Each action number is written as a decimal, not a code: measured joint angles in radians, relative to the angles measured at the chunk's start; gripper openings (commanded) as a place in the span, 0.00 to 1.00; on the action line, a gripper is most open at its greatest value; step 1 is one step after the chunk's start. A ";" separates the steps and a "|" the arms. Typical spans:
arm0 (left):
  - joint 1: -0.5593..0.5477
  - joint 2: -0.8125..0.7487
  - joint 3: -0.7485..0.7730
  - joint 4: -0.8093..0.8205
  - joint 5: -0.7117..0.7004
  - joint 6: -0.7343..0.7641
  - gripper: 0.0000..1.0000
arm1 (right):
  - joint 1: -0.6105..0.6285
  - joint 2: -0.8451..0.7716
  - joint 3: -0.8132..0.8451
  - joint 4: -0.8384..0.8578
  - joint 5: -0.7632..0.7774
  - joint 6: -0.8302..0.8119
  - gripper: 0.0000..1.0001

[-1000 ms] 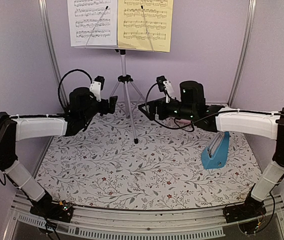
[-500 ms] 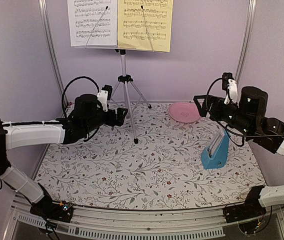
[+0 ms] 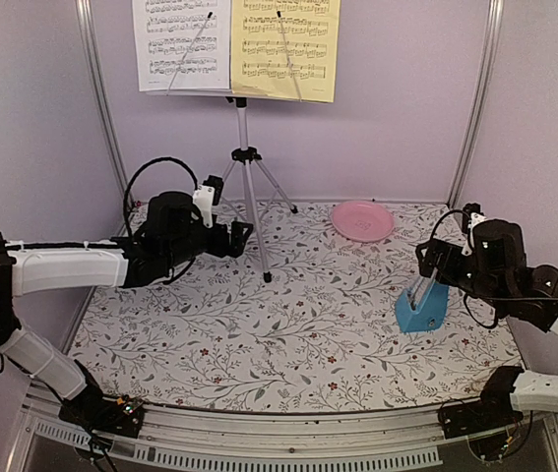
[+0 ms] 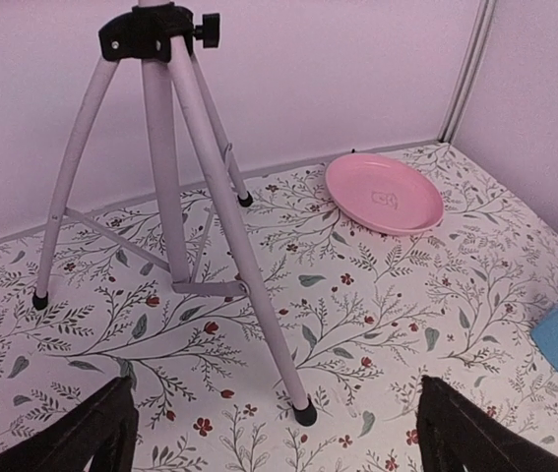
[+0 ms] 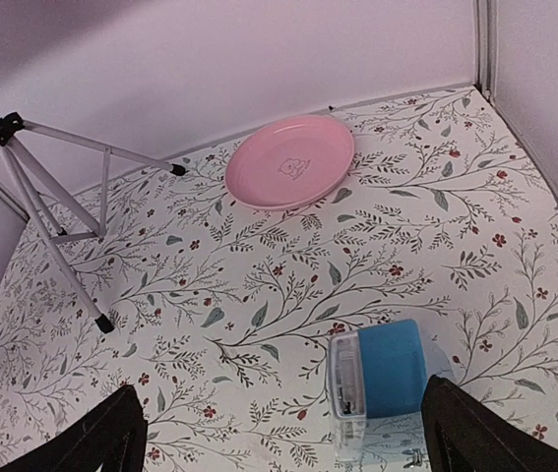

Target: Set up the instrument practice props

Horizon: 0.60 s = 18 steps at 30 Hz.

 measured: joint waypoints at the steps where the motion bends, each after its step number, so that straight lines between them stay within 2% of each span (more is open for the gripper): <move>1: -0.001 0.000 -0.003 -0.001 0.001 0.000 0.99 | -0.016 -0.022 -0.016 -0.003 -0.008 0.011 0.99; 10: -0.002 0.000 -0.005 0.001 0.019 -0.002 0.99 | -0.088 -0.028 -0.112 0.042 -0.099 0.023 0.99; 15: -0.003 0.000 -0.006 0.001 0.032 -0.005 0.99 | -0.153 0.036 -0.114 0.088 -0.144 -0.034 1.00; 18: -0.003 0.000 -0.007 0.000 0.039 -0.005 0.99 | -0.177 0.061 -0.115 0.106 -0.166 -0.063 0.96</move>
